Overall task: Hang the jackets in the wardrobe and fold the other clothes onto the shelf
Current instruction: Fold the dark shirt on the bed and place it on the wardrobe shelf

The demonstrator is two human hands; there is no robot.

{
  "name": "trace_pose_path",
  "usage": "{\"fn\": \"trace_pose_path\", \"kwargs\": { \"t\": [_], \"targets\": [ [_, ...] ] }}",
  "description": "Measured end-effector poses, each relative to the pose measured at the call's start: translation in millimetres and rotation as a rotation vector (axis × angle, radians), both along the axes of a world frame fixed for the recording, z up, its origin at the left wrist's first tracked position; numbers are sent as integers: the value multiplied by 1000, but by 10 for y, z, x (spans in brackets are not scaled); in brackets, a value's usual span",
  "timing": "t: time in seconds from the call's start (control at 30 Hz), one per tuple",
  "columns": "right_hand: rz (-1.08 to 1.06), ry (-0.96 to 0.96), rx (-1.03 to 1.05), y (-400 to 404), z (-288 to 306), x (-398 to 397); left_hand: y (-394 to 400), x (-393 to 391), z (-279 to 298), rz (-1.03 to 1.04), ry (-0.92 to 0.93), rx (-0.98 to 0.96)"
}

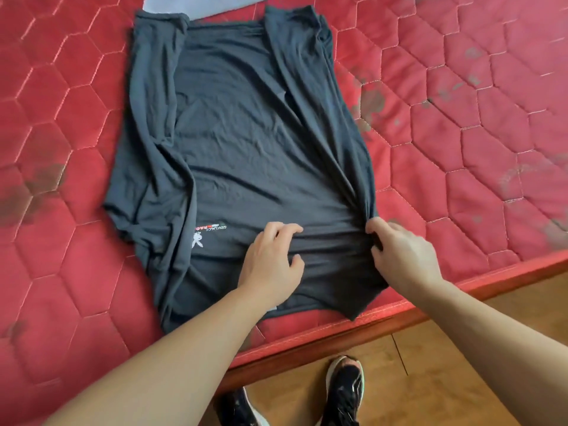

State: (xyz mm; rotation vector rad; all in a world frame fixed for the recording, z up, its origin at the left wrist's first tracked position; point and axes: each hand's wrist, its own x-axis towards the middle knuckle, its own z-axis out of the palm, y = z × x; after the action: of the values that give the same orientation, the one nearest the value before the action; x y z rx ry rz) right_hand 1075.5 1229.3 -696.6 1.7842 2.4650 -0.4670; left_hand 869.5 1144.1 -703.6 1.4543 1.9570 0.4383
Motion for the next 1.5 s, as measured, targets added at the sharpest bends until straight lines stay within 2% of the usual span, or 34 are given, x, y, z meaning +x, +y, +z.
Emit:
{"fn": "trace_pose_path", "kwargs": {
  "t": [0.1, 0.2, 0.27, 0.33, 0.43, 0.57, 0.67, 0.83, 1.03, 1.1, 1.17, 1.23, 1.37, 1.43, 1.5],
  "targets": [
    [-124, 93, -4, -39, 31, -1, -114, -143, -6, 25, 40, 22],
    [156, 190, 209, -287, 57, 25, -401, -407, -2, -56, 241, 49],
    [391, 181, 162, -519, 33, 48, -633, -592, 21, -124, 382, 54],
    [512, 76, 90, -717, -38, 93, -882, -764, 58, -191, 421, -38],
    [494, 28, 132, -825, -148, 160, -1165, -918, 132, -291, 396, -218],
    [409, 154, 161, -710, -53, 10, -1213, -915, 196, -203, 387, -202],
    [373, 127, 76, -810, 86, 3, -1302, -909, 256, -189, 390, -249],
    [239, 110, -19, -930, 293, 107, -1451, -1126, 435, -294, 413, -90],
    [157, 140, -281, -1143, 352, 32, -1538, -1130, 631, -393, 181, -405],
    [156, 153, -344, -1175, 387, -32, -1590, -1136, 620, -395, 161, -443],
    [177, 153, -395, -1215, 422, -46, -1651, -1137, 600, -352, 153, -396],
    [225, 113, -431, -1254, 476, -37, -1711, -1132, 587, -325, 119, -398],
    [330, -92, -428, -1267, 522, 78, -1735, -1203, 670, -426, 112, -570],
    [327, -163, -467, -1218, 553, 117, -1699, -1297, 699, -406, 61, -623],
    [321, -169, -523, -1121, 618, 84, -1635, -1391, 765, -379, 48, -584]
  ]
}}
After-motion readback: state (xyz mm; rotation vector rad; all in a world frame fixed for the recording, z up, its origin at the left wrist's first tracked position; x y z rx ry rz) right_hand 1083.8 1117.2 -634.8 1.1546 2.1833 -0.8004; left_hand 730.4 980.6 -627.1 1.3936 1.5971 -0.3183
